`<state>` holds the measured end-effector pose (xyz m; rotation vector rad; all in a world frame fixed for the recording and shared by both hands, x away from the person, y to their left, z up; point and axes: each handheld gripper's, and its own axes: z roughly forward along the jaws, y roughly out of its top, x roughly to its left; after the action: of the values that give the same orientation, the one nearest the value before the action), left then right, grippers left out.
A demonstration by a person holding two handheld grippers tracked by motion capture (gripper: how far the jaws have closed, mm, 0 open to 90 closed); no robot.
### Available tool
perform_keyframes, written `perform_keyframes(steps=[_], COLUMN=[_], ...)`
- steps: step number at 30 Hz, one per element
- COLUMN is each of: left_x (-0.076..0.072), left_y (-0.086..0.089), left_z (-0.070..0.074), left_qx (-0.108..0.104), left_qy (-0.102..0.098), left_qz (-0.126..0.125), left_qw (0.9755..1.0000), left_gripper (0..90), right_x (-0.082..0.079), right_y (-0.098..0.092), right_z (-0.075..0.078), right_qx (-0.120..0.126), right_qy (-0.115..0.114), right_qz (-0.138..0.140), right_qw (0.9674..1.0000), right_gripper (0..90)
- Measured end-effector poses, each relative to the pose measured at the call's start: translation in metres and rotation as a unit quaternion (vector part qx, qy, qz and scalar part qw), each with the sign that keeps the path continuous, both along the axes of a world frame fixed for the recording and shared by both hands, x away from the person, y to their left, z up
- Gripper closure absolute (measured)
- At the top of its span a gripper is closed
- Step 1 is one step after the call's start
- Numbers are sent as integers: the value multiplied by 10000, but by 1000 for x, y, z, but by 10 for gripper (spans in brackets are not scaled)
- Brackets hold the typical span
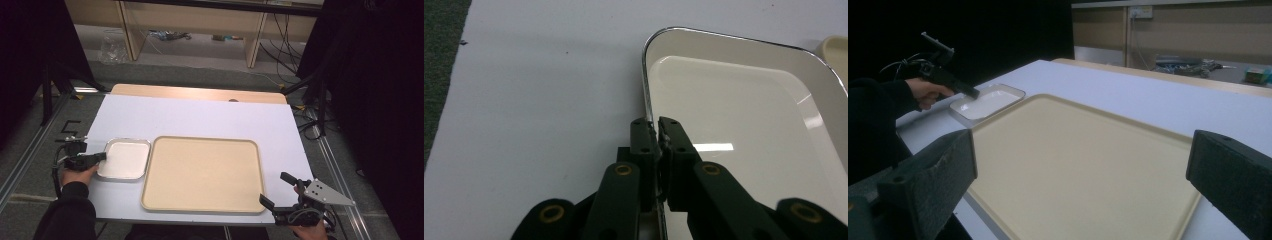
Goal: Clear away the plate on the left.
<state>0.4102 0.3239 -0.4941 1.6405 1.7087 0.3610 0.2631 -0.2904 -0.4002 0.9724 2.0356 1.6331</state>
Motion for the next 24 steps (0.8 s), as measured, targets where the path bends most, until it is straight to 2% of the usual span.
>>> perform_keyframes(steps=[2,4,7,10,11,12,14,18,19,24], left_x=[0,-1,-3,-4,-5,-7,-8,-11,-11,-16], left_y=[-1,-1,-1,0,1,0,1,2,3,-3], left_z=[2,4,7,11,13,14,16,21,22,31], left_qx=[41,-127,-111,-202,-109,-122,-159,-407,-416,-705], left_qy=[-22,-100,-267,-450,-467,-497,-709,-773,-829,-988], left_qz=[10,107,70,76,38,120,83,200,108,10], left_qw=[10000,9998,9996,9988,9988,9986,9973,9960,9956,9926], left_gripper=[862,874,880,882,882,882,881,882,881,881], right_x=[0,0,0,0,0,0,1,0,0,0], right_y=[0,1,1,0,0,0,0,0,0,0], right_z=[0,0,0,0,0,0,0,0,0,0], right_qx=[4,13,5,-4,-4,-5,15,3,-11,2], right_qy=[-13,-31,-26,-13,-13,1,27,-9,-3,-13], right_qz=[-3,-6,-25,-25,-25,-34,-54,-22,-34,-20], right_qw=[10000,10000,10000,10000,10000,10000,10000,10000,10000,10000], right_gripper=[5,5,5,5,5,5,5,5,5,5])
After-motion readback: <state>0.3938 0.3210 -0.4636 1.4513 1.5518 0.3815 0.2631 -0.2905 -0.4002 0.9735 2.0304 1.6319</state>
